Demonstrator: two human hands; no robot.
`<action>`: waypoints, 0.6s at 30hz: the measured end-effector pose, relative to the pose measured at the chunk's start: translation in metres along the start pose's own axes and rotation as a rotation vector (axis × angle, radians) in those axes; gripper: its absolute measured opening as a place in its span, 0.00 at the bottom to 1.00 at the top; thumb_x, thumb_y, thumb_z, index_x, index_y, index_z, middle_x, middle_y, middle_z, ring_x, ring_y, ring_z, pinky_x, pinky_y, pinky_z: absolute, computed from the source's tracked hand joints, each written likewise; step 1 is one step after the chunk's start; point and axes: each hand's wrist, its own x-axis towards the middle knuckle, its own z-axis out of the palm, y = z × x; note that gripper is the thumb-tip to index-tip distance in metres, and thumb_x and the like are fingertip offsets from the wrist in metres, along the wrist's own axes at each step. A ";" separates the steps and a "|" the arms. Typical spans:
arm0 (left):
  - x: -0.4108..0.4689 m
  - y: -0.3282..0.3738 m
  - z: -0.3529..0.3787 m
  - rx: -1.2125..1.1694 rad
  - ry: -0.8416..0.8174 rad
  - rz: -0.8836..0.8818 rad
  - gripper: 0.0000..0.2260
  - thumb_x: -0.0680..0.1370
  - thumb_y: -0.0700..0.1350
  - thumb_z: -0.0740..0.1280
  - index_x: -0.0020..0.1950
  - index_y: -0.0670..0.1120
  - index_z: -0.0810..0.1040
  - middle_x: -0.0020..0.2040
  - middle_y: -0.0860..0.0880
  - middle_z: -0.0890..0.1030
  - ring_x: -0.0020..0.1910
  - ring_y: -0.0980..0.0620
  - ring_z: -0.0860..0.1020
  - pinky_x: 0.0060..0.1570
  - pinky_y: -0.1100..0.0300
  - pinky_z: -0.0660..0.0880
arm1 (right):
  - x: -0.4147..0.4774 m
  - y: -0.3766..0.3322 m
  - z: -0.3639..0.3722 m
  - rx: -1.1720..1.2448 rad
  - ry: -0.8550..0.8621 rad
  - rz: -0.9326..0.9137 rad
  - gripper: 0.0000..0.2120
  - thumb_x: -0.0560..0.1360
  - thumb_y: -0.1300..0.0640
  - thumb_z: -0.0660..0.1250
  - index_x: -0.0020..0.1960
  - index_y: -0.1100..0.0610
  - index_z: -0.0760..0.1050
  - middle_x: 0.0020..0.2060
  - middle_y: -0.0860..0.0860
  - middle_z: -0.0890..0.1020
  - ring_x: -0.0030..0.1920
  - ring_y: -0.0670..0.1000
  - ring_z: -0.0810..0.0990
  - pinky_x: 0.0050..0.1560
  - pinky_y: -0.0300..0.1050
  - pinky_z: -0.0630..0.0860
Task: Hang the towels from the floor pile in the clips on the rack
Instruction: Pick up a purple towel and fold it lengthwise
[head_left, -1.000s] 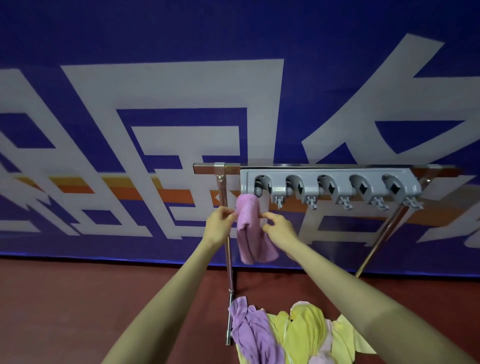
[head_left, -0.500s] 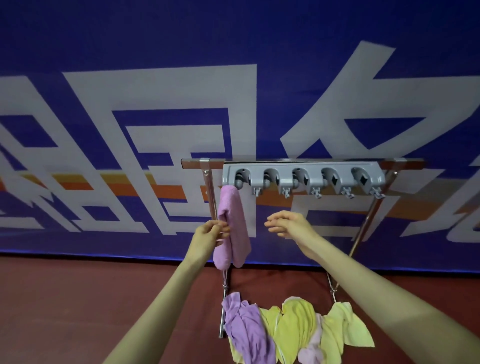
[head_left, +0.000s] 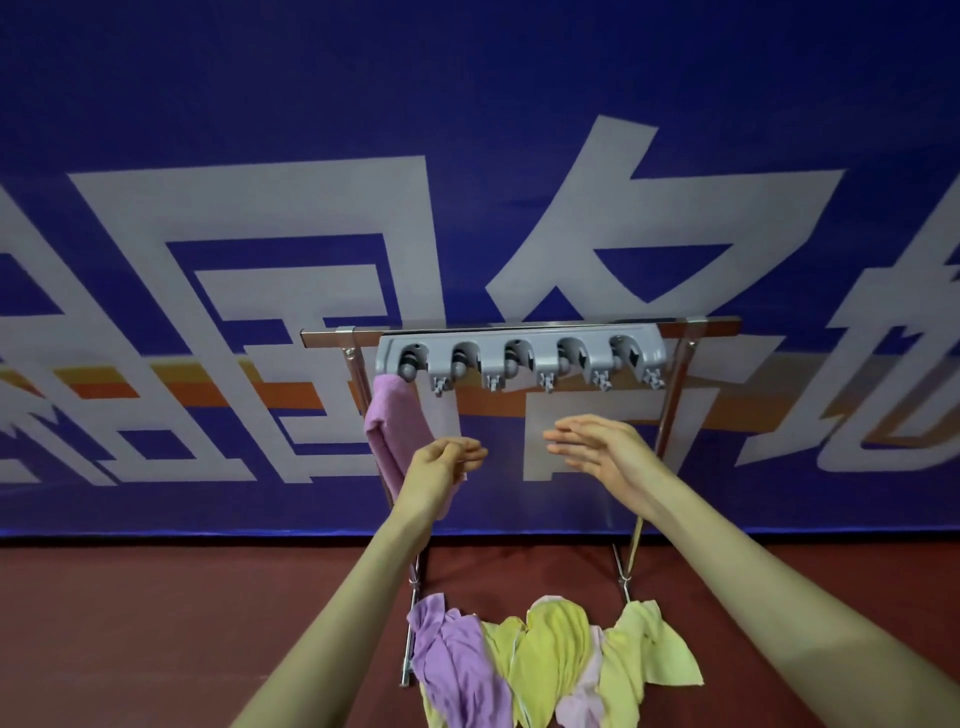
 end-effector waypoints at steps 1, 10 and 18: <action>0.000 -0.002 0.004 0.000 -0.007 -0.005 0.12 0.81 0.36 0.54 0.52 0.37 0.77 0.49 0.40 0.81 0.37 0.59 0.81 0.33 0.74 0.71 | -0.001 0.002 -0.004 0.012 -0.001 0.000 0.08 0.78 0.59 0.61 0.51 0.59 0.79 0.50 0.55 0.85 0.54 0.54 0.83 0.59 0.48 0.73; 0.022 -0.073 0.024 -0.035 -0.075 -0.109 0.13 0.83 0.41 0.55 0.57 0.37 0.77 0.53 0.42 0.82 0.43 0.57 0.82 0.47 0.64 0.73 | 0.012 0.081 -0.033 0.036 0.053 0.059 0.08 0.78 0.60 0.61 0.52 0.60 0.78 0.52 0.58 0.84 0.54 0.56 0.83 0.59 0.48 0.73; 0.063 -0.237 0.029 -0.059 -0.062 -0.170 0.11 0.82 0.37 0.56 0.54 0.36 0.77 0.53 0.36 0.81 0.41 0.54 0.82 0.47 0.66 0.76 | 0.055 0.242 -0.043 -0.013 0.054 0.116 0.08 0.77 0.58 0.63 0.52 0.59 0.79 0.49 0.55 0.86 0.53 0.53 0.83 0.56 0.45 0.74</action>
